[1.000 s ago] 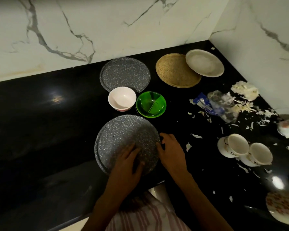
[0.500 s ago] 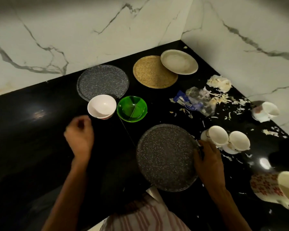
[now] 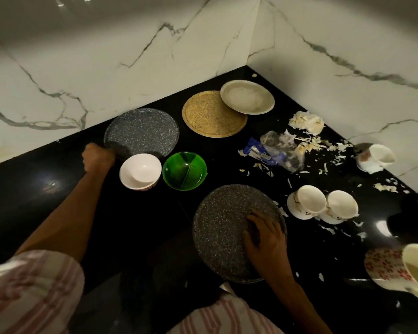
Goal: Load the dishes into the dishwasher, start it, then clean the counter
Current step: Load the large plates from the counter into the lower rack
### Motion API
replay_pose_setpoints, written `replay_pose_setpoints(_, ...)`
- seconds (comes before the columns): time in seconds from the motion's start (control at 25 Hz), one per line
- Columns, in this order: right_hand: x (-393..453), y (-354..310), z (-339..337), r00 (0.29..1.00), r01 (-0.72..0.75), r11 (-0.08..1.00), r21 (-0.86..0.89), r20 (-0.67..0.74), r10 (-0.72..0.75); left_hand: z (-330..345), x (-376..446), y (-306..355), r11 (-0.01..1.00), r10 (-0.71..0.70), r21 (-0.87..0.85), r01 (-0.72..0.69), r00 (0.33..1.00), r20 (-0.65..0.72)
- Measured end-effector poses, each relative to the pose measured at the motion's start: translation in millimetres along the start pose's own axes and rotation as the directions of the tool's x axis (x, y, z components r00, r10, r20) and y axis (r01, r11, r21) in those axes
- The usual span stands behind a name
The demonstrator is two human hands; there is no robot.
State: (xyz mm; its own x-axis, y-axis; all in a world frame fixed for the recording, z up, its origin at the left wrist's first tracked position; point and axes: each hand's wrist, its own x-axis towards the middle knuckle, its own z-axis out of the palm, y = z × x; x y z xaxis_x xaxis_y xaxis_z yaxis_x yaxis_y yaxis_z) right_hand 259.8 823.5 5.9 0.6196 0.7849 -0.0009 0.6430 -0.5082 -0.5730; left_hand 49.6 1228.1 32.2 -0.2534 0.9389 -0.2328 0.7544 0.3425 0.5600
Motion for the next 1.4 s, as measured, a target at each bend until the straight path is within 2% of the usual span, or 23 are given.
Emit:
replay_pose_setpoints(0.16,4,2,5,1.0,0.007,1.0,0.026,-0.031,-0.006,-6,18,5,0.954,-0.034,-0.288,0.081,0.986,0.165)
replay_pose_setpoints(0.28,9,1,8,0.999,0.012,1.0,0.019,-0.047,-0.011,-12,17,17,0.882,0.009,-0.464,0.082,0.981,0.192)
replay_pose_setpoints(0.36,10,2,8,0.999,0.019,0.999,0.028,-0.048,-0.017,-17,19,23,0.862,0.058,-0.507,0.018,0.989,0.133)
replay_pose_setpoints(0.52,10,4,4,0.999,0.034,0.999,0.03,-0.008,-0.033,-43,15,26,0.886,0.15,-0.437,-0.157,0.987,-0.051)
replay_pose_setpoints(0.64,9,3,-2,0.997,0.035,0.995,0.091,0.068,-0.042,-68,-3,13,0.822,0.138,-0.533,-0.2,0.978,-0.154)
replay_pose_setpoints(0.72,7,-7,-17,0.995,-0.081,0.971,0.224,0.074,0.066,-84,-46,-2,0.751,0.182,-0.608,-0.259,0.966,-0.186)
replay_pose_setpoints(0.76,5,-15,-29,0.983,-0.178,0.924,0.339,0.095,0.154,-88,-74,-12,0.717,0.23,-0.635,-0.287,0.958,-0.173)
replay_pose_setpoints(0.8,3,-22,-41,0.967,-0.256,0.824,0.505,0.136,0.216,-88,-108,-22,0.687,0.297,-0.658,-0.308,0.946,-0.133)
replay_pose_setpoints(0.88,0,-28,-61,0.942,-0.325,0.563,0.76,0.206,0.265,-73,-176,-43,0.649,0.409,-0.7,-0.297,0.913,-0.008)
replay_pose_setpoints(0.92,-2,-28,-70,0.933,-0.344,0.498,0.796,0.231,0.275,-61,-208,-53,0.653,0.446,-0.707,-0.273,0.893,0.067)
replay_pose_setpoints(0.96,-5,-31,-77,0.927,-0.361,0.479,0.8,0.251,0.279,-46,-236,-64,0.673,0.479,-0.693,-0.259,0.867,0.14)
replay_pose_setpoints(1.0,-8,-31,-81,0.924,-0.373,0.549,0.748,0.244,0.296,-28,-258,-73,0.715,0.493,-0.651,-0.256,0.845,0.209)
replay_pose_setpoints(1.08,-14,-23,-86,0.932,-0.354,0.748,0.561,0.143,0.334,1,-287,-86,0.791,0.491,-0.553,-0.262,0.811,0.318)
replay_pose_setpoints(1.12,-17,-18,-88,0.936,-0.339,0.811,0.476,0.089,0.34,11,-296,-90,0.808,0.504,-0.519,-0.279,0.783,0.364)
replay_pose_setpoints(1.24,-18,2,-88,0.929,-0.339,0.88,0.334,-0.03,0.369,31,-301,-85,0.827,0.537,-0.431,-0.362,0.738,0.409)
replay_pose_setpoints(1.4,-12,21,-64,0.944,-0.307,0.933,0.186,-0.063,0.324,43,-290,-73,0.811,0.582,-0.323,-0.489,0.734,0.351)
